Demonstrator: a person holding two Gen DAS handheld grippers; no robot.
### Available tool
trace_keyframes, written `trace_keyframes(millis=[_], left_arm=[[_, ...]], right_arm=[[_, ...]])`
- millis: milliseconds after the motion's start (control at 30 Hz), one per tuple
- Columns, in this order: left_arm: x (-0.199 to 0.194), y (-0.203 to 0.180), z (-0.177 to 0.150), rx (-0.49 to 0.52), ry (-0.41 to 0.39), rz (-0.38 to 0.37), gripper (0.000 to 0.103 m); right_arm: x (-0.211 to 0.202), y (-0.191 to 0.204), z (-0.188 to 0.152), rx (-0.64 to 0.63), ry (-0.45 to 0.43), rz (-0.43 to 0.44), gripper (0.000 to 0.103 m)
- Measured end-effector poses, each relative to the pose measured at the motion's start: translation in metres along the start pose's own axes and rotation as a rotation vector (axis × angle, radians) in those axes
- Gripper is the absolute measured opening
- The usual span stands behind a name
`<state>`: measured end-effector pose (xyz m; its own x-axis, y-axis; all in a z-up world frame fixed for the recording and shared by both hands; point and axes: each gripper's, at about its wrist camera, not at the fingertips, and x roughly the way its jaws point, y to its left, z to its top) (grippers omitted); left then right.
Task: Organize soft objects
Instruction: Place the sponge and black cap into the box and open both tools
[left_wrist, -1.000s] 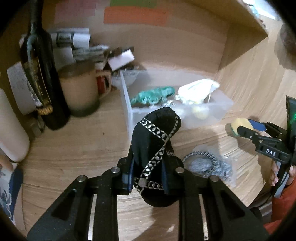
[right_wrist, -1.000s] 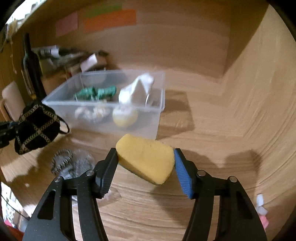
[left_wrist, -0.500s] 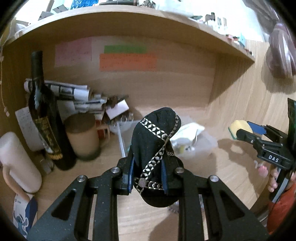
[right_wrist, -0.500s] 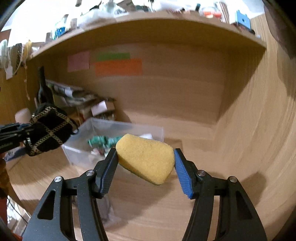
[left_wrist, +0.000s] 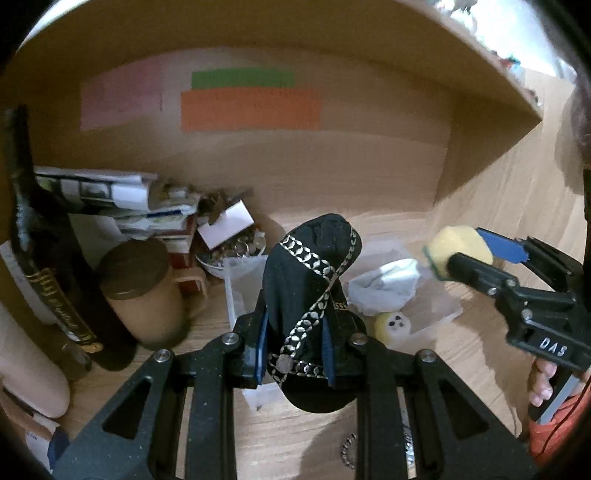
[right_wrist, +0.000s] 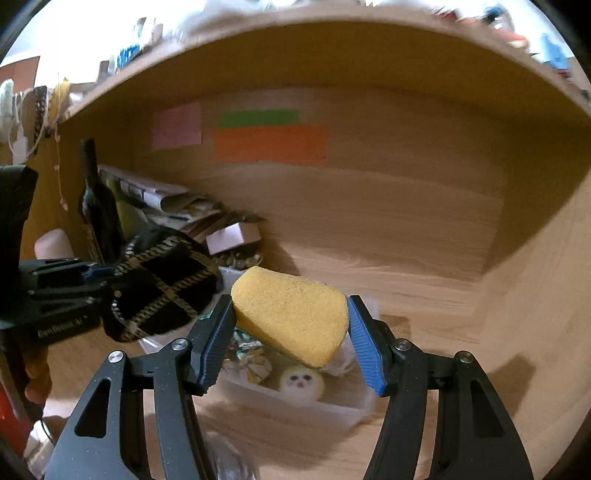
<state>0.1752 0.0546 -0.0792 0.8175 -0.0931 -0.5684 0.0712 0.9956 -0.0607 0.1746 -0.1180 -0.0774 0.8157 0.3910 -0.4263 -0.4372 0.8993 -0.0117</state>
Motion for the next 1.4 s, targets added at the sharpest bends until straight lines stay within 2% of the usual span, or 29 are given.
trace_keyframes(millis=[367, 467, 700, 967, 1033, 1133, 1300, 1400], left_arm=[[0.061, 0.002, -0.004, 0.003, 0.136, -0.002, 0.023], [0.072, 0.007, -0.004, -0.018, 0.168, -0.023, 0.023], [0.085, 0.013, -0.003, -0.031, 0.210, -0.031, 0.027], [0.066, 0.012, 0.006, -0.016, 0.164, -0.013, 0.051], [0.057, 0.012, 0.009, -0.018, 0.143, -0.018, 0.051], [0.038, 0.007, 0.012, 0.000, 0.105, -0.011, 0.055], [0.004, -0.001, 0.013, 0.021, 0.025, 0.005, 0.073], [-0.014, 0.000, 0.009, 0.013, -0.001, -0.008, 0.078]], right_arm=[[0.072, 0.016, -0.012, -0.038, 0.166, 0.062, 0.057], [0.086, 0.018, -0.020, -0.047, 0.213, 0.073, 0.057], [0.098, 0.023, -0.027, -0.073, 0.246, 0.060, 0.059], [0.086, 0.025, -0.022, -0.099, 0.226, 0.050, 0.075], [0.078, 0.025, -0.019, -0.107, 0.208, 0.048, 0.079], [0.065, 0.024, -0.015, -0.104, 0.179, 0.049, 0.081], [0.036, 0.017, -0.009, -0.112, 0.131, 0.058, 0.081], [0.016, 0.009, -0.007, -0.098, 0.100, 0.068, 0.081]])
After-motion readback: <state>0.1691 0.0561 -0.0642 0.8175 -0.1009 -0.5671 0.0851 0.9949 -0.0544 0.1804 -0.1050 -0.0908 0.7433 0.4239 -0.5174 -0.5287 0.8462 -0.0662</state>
